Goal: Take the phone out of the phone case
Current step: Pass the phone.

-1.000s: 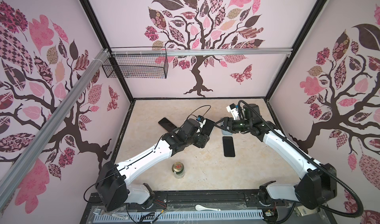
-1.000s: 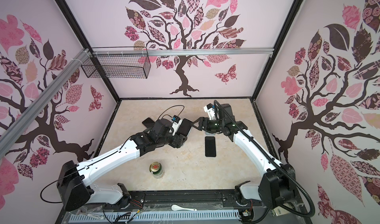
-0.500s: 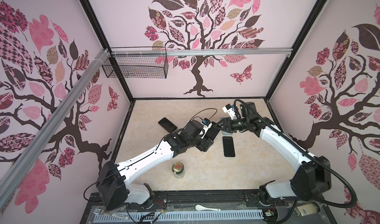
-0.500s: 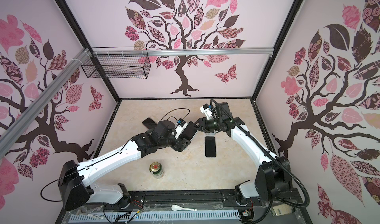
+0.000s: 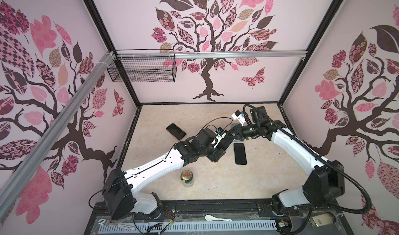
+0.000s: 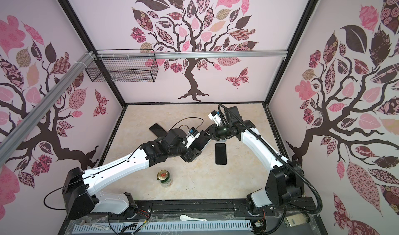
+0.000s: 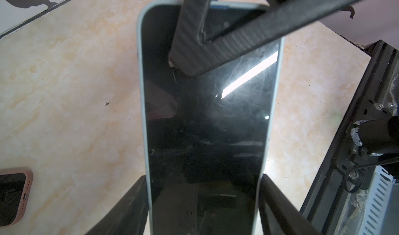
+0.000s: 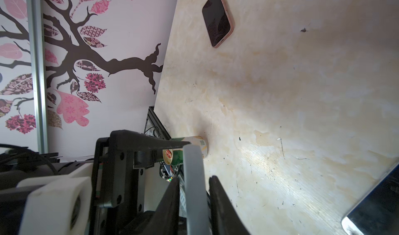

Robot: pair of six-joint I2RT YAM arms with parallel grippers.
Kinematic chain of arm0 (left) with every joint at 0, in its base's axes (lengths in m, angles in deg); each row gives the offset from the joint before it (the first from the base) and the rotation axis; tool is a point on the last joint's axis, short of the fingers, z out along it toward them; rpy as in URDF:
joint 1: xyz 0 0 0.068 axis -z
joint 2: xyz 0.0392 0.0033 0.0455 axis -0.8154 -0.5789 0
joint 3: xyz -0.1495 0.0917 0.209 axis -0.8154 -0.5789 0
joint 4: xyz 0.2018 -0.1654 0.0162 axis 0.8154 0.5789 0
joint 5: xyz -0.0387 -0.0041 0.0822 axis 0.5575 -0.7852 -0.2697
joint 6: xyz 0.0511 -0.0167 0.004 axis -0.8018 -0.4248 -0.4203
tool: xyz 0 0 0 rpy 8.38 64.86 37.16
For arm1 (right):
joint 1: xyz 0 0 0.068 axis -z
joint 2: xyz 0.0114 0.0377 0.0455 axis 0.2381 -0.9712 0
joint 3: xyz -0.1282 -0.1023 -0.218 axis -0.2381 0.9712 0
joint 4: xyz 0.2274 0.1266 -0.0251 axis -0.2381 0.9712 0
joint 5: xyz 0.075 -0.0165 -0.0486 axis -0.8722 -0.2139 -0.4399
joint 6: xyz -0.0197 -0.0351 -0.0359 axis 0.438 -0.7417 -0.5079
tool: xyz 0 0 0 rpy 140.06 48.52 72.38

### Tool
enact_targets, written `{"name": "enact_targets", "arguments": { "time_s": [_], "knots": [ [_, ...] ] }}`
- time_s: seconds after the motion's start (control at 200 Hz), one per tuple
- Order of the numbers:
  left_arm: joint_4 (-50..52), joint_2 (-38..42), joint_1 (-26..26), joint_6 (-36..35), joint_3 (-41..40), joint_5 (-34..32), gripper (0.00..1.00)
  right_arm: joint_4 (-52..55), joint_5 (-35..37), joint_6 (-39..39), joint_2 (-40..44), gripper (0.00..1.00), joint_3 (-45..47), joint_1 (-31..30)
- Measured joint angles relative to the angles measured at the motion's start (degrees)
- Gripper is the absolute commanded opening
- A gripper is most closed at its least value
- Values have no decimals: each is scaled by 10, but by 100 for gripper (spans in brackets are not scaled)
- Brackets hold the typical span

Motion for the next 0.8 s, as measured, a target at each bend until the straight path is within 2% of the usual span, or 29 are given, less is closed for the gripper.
{"name": "enact_targets", "arguments": {
  "time_s": [0.12, 0.18, 0.235, 0.29, 0.32, 0.41, 0.55, 0.655, 0.8],
  "knots": [
    [4, 0, 0, 0, 0, 2, 41, 3, -6, -9, -1, 14, 0, 0],
    [5, 2, 0, 2, 0, 3, 48, 3, -9, -16, -1, 10, -1, 0],
    [5, 5, 0, 5, 0, 3, 66, 3, -10, -17, -1, 3, -3, 0],
    [6, 9, 0, 10, 0, 3, 91, 2, -7, -16, 1, 0, -7, 0],
    [6, 12, 0, 14, 0, 3, 98, -1, -3, -13, 2, 0, -8, 0],
    [-2, 30, -13, 40, 0, 24, 98, -11, 35, -1, 14, 0, -6, -3],
    [-35, 88, -67, 93, 0, 60, 98, -36, 101, 15, 50, 0, -3, 4],
    [-46, 128, -89, 127, 1, 47, 98, -82, 135, 23, 95, 0, 20, 9],
    [-49, 150, -90, 155, 1, 16, 98, -175, 184, 42, 182, 0, 115, 10]
  ]
}}
